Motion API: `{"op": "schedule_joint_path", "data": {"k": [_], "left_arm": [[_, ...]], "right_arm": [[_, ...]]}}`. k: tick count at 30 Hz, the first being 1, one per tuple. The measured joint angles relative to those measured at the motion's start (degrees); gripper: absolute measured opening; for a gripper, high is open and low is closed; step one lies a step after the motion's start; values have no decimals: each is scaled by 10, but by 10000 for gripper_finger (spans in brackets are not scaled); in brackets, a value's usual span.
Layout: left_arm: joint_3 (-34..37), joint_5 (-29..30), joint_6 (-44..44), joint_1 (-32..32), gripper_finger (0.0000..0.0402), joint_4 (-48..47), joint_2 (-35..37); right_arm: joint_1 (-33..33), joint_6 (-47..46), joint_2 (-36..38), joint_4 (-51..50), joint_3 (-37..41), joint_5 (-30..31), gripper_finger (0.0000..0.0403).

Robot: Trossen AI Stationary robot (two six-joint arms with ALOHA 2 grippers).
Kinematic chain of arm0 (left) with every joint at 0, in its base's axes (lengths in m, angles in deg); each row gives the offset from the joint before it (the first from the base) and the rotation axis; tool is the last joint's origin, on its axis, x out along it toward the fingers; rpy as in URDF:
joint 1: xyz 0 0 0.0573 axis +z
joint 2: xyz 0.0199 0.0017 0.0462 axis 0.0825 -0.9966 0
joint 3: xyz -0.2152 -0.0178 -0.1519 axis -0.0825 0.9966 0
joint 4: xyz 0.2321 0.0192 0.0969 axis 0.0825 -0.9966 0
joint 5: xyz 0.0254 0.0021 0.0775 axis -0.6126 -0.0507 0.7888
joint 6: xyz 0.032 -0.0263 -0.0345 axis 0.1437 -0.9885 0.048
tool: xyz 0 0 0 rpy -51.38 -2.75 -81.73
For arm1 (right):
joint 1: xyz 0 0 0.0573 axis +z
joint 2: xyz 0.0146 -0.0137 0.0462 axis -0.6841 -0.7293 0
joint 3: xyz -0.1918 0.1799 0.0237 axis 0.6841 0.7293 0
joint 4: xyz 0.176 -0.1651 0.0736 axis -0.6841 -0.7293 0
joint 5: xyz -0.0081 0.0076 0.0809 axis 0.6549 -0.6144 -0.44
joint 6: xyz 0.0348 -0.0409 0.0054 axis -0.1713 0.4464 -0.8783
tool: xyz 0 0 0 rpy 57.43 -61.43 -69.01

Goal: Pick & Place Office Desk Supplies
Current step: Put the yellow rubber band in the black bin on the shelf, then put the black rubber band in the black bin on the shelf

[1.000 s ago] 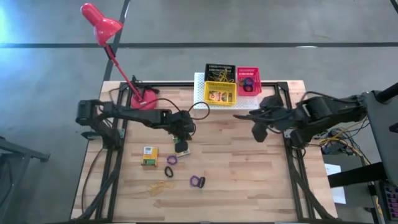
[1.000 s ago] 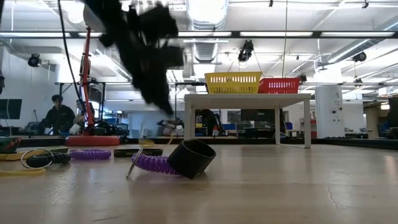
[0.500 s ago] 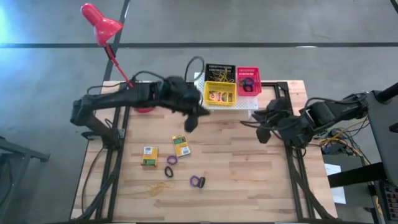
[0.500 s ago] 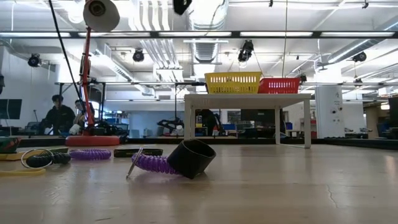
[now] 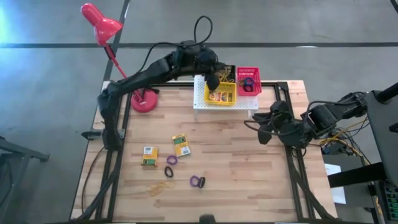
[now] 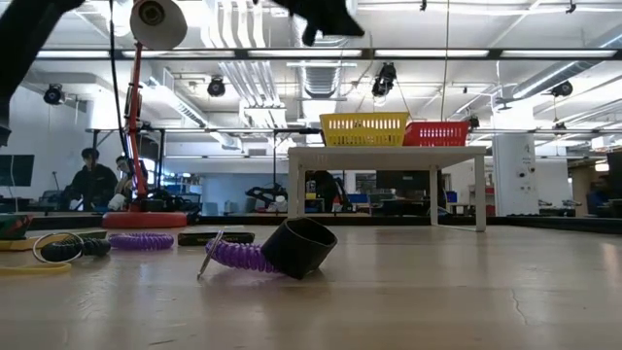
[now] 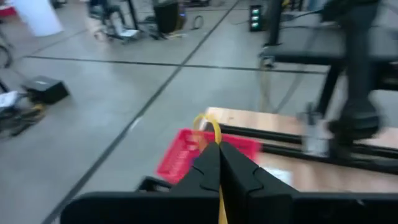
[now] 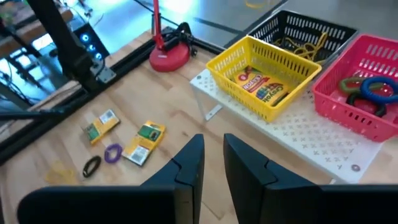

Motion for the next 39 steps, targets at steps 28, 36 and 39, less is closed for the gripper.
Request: {"op": "schedule_joint_path", "data": {"k": [28, 36, 39], "left_arm": [[18, -83, -52, 55, 201, -20, -37], [14, -84, -82, 41, 217, -147, 51], [15, -85, -84, 25, 209, -222, 96]], "right_arm": [[0, -2, -27, 27, 7, 9, 59], [-7, 14, -64, 33, 8, 8, 80], [-15, 35, -74, 53, 8, -8, 95]]}}
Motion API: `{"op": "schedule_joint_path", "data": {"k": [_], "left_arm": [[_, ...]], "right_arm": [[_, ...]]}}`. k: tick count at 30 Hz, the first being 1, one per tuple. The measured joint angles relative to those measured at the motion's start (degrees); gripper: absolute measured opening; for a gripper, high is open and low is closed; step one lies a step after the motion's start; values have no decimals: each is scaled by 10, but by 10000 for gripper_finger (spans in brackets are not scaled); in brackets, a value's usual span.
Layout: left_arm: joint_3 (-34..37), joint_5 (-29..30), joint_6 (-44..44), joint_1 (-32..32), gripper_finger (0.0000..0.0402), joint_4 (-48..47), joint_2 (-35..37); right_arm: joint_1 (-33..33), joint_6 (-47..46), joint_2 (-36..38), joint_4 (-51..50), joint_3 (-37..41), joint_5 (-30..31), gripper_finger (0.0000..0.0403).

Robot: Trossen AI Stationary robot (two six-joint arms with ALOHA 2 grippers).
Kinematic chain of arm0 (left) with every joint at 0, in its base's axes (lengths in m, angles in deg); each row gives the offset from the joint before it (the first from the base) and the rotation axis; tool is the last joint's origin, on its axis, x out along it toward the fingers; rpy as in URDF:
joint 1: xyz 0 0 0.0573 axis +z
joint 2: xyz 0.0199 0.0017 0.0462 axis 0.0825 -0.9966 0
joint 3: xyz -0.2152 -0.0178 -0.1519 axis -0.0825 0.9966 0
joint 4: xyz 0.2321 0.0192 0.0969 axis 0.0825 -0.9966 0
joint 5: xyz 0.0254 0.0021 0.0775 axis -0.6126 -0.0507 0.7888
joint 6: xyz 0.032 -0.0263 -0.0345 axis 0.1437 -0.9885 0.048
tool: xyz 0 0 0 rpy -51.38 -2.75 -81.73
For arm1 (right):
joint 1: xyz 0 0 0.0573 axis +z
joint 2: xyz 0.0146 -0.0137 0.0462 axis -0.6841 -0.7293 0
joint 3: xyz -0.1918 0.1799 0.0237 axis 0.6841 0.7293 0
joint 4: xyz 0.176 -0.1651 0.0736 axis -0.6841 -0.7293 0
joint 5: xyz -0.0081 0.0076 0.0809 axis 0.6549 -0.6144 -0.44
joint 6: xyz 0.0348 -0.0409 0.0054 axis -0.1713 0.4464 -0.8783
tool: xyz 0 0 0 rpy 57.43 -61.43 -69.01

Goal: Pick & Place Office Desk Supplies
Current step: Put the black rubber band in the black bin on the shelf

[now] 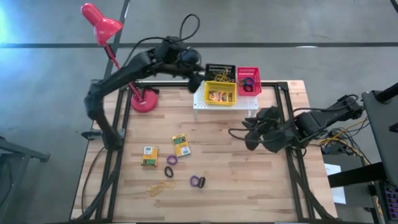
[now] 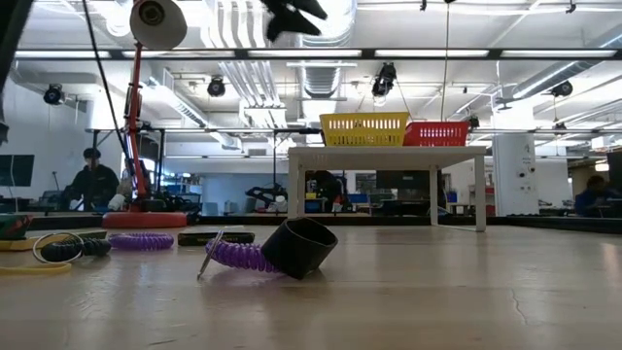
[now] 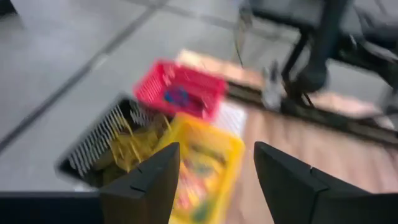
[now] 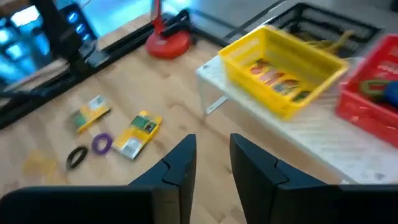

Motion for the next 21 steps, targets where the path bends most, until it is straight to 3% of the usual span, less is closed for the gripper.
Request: {"op": "schedule_joint_path", "data": {"k": [5, 15, 18, 21], "left_arm": [[34, 0, 15, -37, 189, -98, 78], [245, 8, -83, -97, 165, -95, 233], [317, 11, -145, -110, 165, -92, 278], [392, 11, -183, -125, 165, -68, 326]], "right_arm": [[-24, 111, -34, 63, 3, -130, 135], [-82, 446, -188, 278, 51, -520, 217], [-89, 489, -243, 335, 49, -568, 230], [-89, 499, -295, 378, 35, -573, 240]]}}
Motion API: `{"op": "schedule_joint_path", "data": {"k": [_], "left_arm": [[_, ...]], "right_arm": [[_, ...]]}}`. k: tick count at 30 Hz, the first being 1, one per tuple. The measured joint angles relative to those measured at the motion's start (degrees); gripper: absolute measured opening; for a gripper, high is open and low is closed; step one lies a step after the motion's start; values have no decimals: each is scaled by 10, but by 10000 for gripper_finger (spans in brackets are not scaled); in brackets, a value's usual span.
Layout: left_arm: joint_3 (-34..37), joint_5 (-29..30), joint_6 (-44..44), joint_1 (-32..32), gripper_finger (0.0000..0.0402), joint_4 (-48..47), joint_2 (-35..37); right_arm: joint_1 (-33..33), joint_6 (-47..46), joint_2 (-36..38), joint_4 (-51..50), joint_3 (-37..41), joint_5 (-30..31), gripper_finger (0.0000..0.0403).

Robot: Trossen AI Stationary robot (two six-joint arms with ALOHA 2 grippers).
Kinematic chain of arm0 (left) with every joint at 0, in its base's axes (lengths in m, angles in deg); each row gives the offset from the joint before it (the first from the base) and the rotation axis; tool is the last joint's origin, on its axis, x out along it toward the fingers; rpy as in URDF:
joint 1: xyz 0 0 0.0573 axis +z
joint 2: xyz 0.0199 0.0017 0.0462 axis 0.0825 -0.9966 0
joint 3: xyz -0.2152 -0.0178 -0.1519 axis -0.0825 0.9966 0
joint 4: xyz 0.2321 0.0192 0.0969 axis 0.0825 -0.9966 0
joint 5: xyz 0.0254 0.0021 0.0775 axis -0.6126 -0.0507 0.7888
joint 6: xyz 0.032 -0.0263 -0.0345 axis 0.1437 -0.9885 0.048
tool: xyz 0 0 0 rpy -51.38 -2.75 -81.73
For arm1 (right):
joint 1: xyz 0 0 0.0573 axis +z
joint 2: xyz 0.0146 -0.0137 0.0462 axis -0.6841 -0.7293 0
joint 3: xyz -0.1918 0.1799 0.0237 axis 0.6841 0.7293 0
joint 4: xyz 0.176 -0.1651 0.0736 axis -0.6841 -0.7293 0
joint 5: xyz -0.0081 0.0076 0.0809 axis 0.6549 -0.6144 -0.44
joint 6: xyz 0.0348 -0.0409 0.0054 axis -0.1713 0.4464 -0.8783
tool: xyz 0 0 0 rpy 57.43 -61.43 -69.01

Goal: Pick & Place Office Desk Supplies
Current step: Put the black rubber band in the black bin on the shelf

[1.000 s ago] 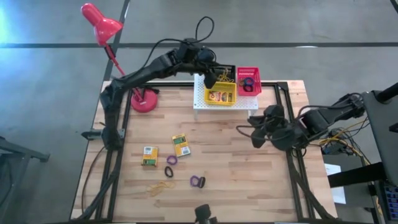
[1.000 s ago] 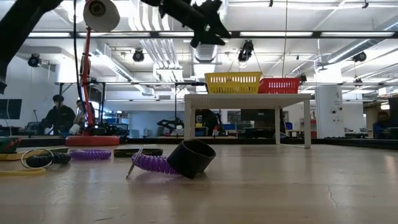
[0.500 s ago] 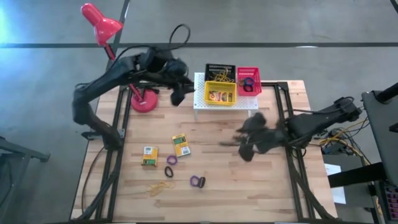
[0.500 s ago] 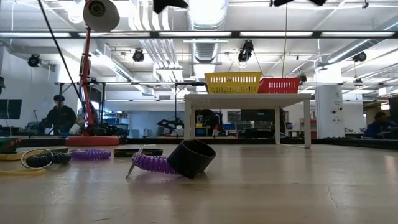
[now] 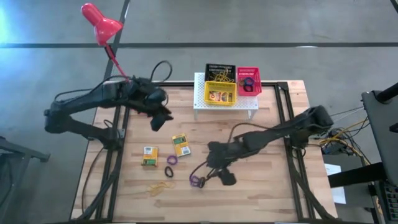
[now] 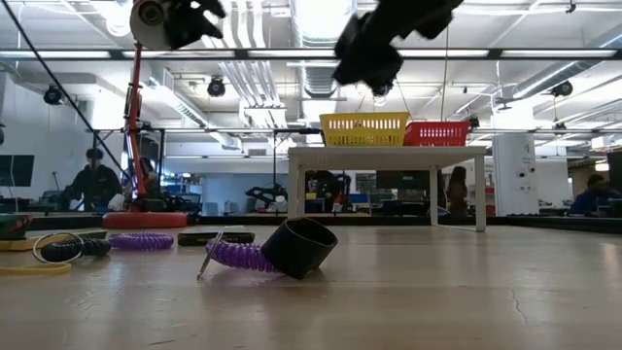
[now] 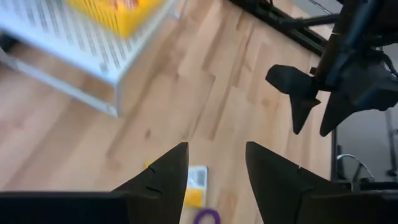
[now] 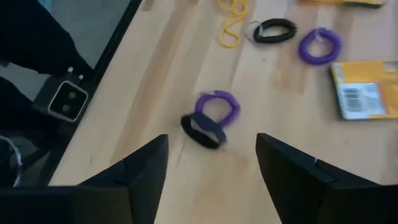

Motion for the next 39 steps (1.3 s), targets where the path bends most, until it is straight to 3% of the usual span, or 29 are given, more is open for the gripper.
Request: {"op": "schedule_joint_path", "data": {"k": [5, 12, 27, 32, 39], "left_arm": [[110, 2, -23, -20, 165, 47, 75], [197, 2, -15, -26, 165, 53, 155], [227, -14, -24, -27, 165, 62, 202], [227, -14, -20, -27, 165, 63, 202], [227, -14, -20, -27, 165, 65, 202]], "right_arm": [[-2, -81, -74, 18, -46, 1, 247], [-1, -132, -160, -11, -111, 2, 249], [1, -99, -249, -152, -190, 3, 211], [1, -99, -255, -151, -180, 2, 172], [3, -147, -258, -145, -170, 3, 68]]}}
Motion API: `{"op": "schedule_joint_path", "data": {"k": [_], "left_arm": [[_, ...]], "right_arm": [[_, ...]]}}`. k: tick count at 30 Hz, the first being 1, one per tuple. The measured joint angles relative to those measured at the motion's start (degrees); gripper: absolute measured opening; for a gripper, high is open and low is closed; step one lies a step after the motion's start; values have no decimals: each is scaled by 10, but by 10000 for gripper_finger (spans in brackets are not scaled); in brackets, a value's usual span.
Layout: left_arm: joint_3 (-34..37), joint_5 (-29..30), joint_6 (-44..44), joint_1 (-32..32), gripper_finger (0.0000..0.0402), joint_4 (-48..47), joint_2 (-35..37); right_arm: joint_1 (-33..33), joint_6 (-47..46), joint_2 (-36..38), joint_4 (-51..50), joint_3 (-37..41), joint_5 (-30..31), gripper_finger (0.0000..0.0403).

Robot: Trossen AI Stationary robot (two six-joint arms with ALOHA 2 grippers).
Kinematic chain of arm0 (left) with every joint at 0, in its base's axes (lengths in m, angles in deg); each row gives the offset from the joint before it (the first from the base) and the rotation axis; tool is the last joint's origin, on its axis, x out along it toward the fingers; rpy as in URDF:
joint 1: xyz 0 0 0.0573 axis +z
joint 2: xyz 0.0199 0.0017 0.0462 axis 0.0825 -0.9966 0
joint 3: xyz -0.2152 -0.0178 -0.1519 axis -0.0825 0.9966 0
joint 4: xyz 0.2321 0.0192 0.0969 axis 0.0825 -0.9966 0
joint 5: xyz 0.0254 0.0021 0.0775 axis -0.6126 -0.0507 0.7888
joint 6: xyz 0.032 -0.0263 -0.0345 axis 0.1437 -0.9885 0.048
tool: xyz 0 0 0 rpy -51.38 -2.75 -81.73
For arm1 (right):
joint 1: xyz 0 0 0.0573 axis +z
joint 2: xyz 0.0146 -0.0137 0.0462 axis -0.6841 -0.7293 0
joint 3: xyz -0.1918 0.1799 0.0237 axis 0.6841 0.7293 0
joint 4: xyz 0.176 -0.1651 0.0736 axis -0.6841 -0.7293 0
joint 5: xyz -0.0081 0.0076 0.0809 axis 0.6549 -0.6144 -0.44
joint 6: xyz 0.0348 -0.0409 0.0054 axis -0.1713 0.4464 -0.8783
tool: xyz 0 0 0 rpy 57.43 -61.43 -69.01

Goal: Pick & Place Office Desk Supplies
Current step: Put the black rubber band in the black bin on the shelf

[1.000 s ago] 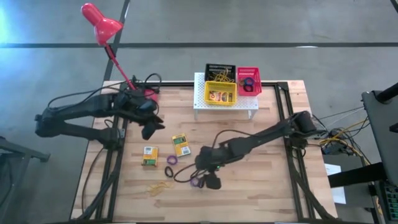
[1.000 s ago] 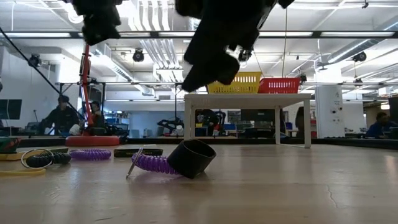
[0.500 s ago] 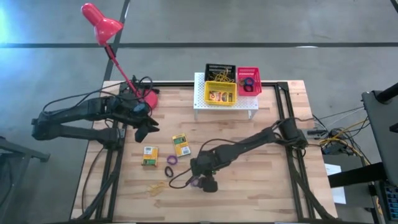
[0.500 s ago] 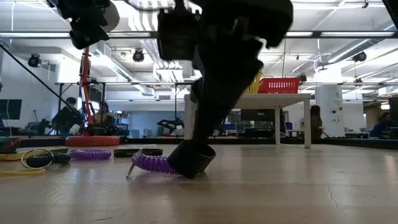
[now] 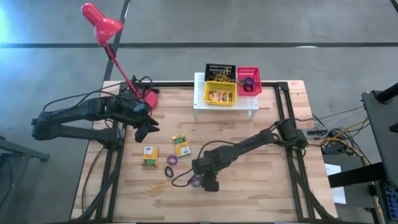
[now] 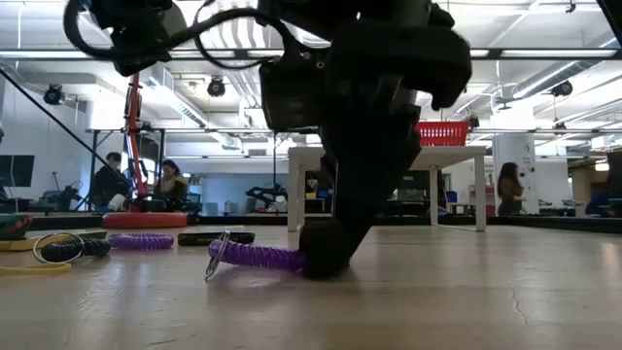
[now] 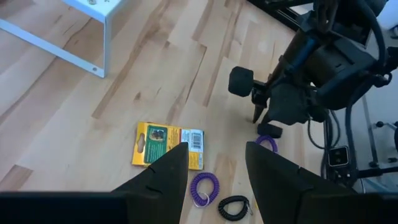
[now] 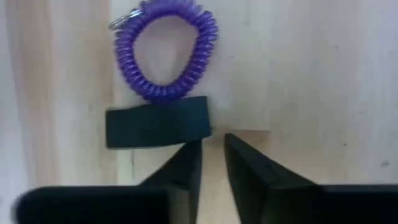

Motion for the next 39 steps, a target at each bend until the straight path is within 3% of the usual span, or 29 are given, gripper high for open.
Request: {"op": "schedule_joint_path", "data": {"k": [4, 13, 17, 21, 25, 32, 39], "left_arm": [[1, 0, 0, 0, 165, 11, 0], [5, 0, 7, 0, 165, 42, -1], [5, 0, 13, 0, 164, 43, -1], [5, 0, 21, 0, 164, 43, -1], [6, 0, 49, 0, 164, 43, -1], [15, -2, 58, 0, 164, 37, -1], [15, -15, 57, -1, 164, 36, 0]], "right_arm": [[0, -27, 2, -2, 1, 0, 16], [0, -141, 81, 12, -4, -5, 8], [0, -285, 95, 17, -4, -15, 10], [3, -474, 87, 21, -2, -62, 36], [8, -571, 69, 70, 17, -74, 86], [10, -628, 39, 79, 26, -65, 175], [24, -643, 8, 87, 29, -52, 188]]}}
